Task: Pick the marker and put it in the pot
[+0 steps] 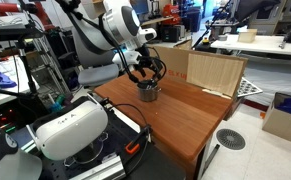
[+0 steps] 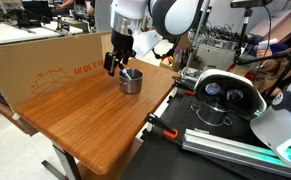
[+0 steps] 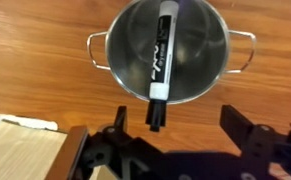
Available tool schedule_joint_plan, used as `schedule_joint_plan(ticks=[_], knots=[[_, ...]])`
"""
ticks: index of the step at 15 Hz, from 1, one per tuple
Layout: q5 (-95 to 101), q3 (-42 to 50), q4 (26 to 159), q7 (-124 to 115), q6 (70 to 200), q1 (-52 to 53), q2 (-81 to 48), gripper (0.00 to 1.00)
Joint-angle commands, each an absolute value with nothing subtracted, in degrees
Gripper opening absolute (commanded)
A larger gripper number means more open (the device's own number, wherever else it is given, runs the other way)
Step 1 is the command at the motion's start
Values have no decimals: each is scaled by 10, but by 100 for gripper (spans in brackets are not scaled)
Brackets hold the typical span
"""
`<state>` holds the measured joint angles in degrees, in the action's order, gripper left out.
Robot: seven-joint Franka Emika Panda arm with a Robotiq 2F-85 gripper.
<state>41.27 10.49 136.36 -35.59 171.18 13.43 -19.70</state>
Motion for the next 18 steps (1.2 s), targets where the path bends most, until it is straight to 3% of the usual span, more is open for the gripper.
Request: schedule_joint_plan(ticks=[1,12,18], knots=[[396,86,1383,-340,1721,121,-167,100],[278,24,1484,-245,1714,109,-14,100],[74,-32,1499,-96,1603,113,56,100]])
